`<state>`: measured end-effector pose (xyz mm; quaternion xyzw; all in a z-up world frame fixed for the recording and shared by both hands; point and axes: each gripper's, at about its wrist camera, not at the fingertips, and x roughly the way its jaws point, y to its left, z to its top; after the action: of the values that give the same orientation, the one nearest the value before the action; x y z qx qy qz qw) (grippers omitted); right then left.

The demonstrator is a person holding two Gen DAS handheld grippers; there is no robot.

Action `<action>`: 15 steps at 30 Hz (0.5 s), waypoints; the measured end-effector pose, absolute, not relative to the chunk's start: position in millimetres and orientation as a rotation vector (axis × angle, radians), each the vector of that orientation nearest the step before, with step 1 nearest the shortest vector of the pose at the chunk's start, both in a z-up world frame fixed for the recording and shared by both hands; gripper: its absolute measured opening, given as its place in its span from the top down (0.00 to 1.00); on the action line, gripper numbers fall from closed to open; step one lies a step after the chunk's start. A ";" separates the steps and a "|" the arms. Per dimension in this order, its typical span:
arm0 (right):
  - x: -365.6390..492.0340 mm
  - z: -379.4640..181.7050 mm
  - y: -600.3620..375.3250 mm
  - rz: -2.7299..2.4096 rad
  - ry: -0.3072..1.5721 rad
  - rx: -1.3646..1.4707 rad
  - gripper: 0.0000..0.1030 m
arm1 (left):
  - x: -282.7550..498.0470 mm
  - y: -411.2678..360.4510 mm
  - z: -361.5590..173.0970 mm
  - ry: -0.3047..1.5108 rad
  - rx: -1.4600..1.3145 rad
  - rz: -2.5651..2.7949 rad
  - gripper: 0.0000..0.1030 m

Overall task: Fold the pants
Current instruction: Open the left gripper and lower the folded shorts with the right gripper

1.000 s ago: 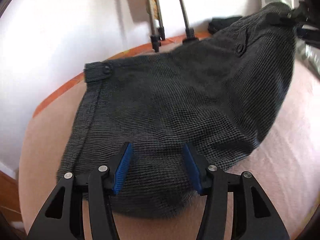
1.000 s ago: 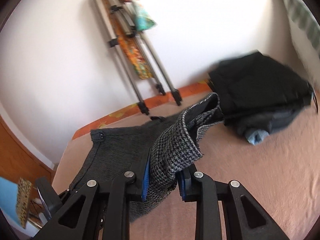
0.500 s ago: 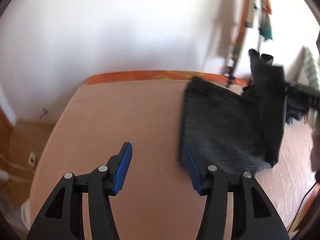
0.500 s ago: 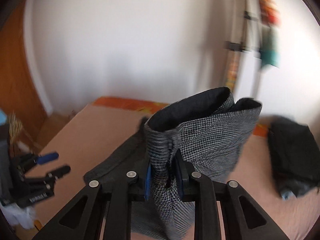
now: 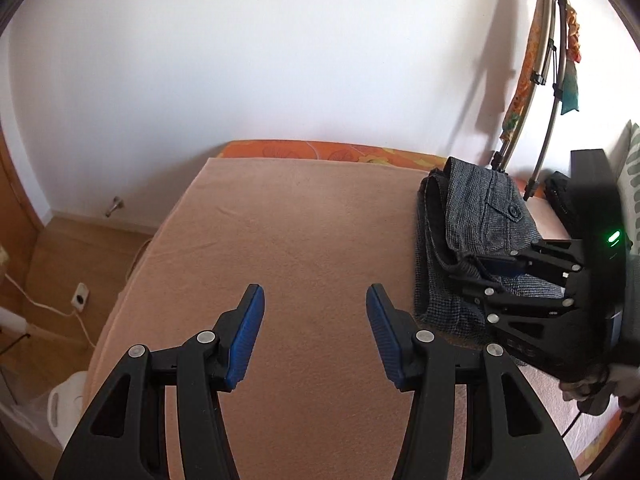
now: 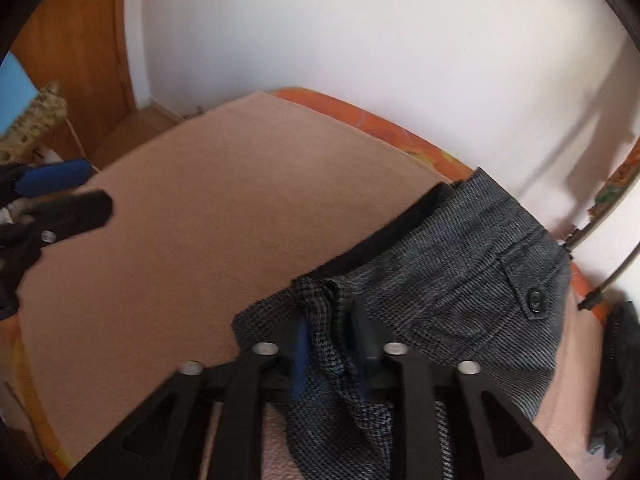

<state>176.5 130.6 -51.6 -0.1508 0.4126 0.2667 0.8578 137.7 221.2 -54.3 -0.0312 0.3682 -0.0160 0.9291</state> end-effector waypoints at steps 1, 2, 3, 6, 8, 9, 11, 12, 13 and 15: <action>176.4 -46.3 120.5 0.594 0.862 -0.276 0.63 | 134.0 221.8 -51.8 0.750 -0.060 -0.034 0.49; 176.1 -41.0 109.7 0.617 0.855 -0.236 0.62 | 134.8 220.3 -52.2 0.747 -0.057 -0.037 0.49; 174.8 -31.1 95.6 0.649 0.839 -0.172 0.61 | 134.5 217.3 -50.7 0.745 -0.056 -0.044 0.49; 170.5 -13.5 56.9 0.674 0.809 -0.043 0.56 | 134.8 206.1 -46.0 0.738 -0.056 -0.068 0.49; 171.7 -5.2 22.7 0.638 0.780 0.033 0.56 | 136.9 193.9 -43.4 0.734 -0.045 -0.093 0.49; 175.3 -1.5 6.6 0.615 0.776 0.067 0.56 | 138.3 185.9 -42.0 0.733 -0.033 -0.108 0.49; 179.9 -3.6 -29.5 0.555 0.767 0.109 0.56 | 141.3 167.1 -40.5 0.730 0.007 -0.139 0.49; 184.5 -4.7 -49.4 0.516 0.765 0.122 0.54 | 143.2 154.8 -39.6 0.725 0.036 -0.158 0.49; 190.4 -4.8 -60.2 0.494 0.771 0.132 0.54 | 145.2 143.5 -38.7 0.723 0.058 -0.176 0.49; 203.9 -5.3 -75.3 0.474 0.783 0.160 0.54 | 150.4 119.8 -37.8 0.722 0.084 -0.224 0.49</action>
<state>203.9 -75.3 -5.3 0.0773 0.3775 0.2287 0.8940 150.4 119.8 -37.8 0.0410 0.3525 -0.1096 0.9285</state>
